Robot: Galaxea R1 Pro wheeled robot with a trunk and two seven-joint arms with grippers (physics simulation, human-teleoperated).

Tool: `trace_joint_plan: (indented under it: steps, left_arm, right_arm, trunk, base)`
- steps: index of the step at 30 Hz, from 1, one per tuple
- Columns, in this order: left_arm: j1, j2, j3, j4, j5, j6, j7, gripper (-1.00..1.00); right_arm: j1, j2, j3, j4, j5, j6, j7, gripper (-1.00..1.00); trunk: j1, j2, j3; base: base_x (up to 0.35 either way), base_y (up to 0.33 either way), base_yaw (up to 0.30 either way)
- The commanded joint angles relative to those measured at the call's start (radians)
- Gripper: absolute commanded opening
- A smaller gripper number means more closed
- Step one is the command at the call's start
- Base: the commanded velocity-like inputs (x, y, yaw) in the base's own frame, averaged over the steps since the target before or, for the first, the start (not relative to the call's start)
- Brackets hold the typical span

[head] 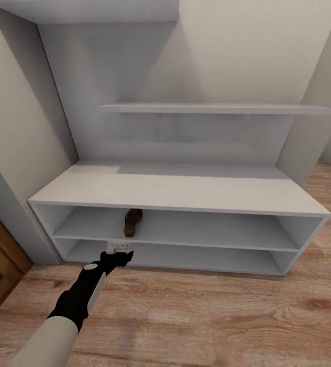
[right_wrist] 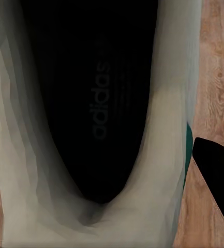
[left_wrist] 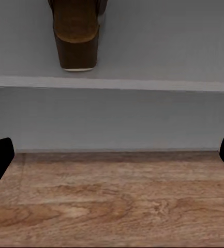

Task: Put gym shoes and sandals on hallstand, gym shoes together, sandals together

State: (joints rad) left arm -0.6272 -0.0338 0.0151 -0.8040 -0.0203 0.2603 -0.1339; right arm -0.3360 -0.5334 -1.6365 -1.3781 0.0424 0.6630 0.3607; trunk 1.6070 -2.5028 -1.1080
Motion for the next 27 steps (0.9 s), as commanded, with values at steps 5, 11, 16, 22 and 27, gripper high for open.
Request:
trace_joint_plan:
  steps: [5,11,16,22,27]
  left_arm:
    - [0.000,-0.001,0.002,-0.001,-0.002,0.003,-0.005,1.00]
    - [0.000,-0.003,0.002,-0.001,-0.003,0.002,-0.005,1.00]
    - [0.000,-0.002,0.002,-0.001,-0.003,0.003,-0.004,1.00]
    - [0.000,-0.002,0.002,-0.001,-0.002,-0.001,-0.011,1.00]
    - [-0.001,0.002,0.002,0.003,-0.002,-0.011,-0.104,1.00]
  right_arm:
    - [-0.001,0.000,0.008,-0.001,0.007,0.004,0.007,-1.00]
    - [-0.001,0.000,0.015,-0.001,0.007,0.004,0.007,-1.00]
    - [-0.001,0.000,0.031,-0.001,0.007,0.004,0.007,-1.00]
    - [-0.001,0.000,0.033,-0.001,0.007,0.004,0.007,-1.00]
    - [-0.001,0.000,0.034,-0.001,0.007,0.004,0.007,-1.00]
  trunk:
    - [-0.001,0.000,-0.001]
    - [-0.001,0.000,-0.001]
    - [-0.001,0.000,-0.001]
    - [-0.001,0.000,-0.001]
    - [-0.001,0.000,-0.001]
  base:
    - [-0.312,0.000,0.000]
    - [-0.336,-0.015,0.000]
    - [-0.325,-0.050,0.000]
    - [-0.109,-0.006,0.000]
    - [-0.054,0.000,0.000]
